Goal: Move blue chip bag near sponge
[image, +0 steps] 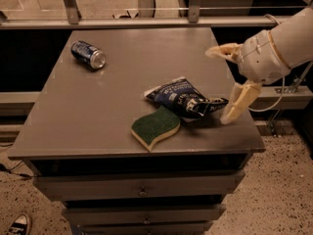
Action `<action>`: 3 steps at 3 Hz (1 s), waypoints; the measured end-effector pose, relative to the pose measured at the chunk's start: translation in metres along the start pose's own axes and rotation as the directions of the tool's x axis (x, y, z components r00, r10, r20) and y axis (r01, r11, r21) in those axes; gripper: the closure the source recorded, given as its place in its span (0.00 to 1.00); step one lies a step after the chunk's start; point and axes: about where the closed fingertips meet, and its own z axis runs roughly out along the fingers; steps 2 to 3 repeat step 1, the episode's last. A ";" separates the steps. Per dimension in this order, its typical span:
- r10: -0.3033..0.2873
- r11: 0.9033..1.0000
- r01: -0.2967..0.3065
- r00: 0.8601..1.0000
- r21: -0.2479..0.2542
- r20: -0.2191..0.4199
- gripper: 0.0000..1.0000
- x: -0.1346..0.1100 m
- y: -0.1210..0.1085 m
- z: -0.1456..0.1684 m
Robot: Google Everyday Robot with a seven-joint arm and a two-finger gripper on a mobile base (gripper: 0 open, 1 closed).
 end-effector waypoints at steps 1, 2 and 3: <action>0.042 0.997 -0.041 0.999 0.060 -0.021 0.00 0.016 -0.009 -0.031; 0.042 0.997 -0.041 0.999 0.060 -0.021 0.00 0.016 -0.009 -0.031; 0.042 0.997 -0.041 0.999 0.060 -0.021 0.00 0.016 -0.009 -0.031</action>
Offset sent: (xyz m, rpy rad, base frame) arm 0.0000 0.0000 0.0000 0.0000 0.0000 0.0000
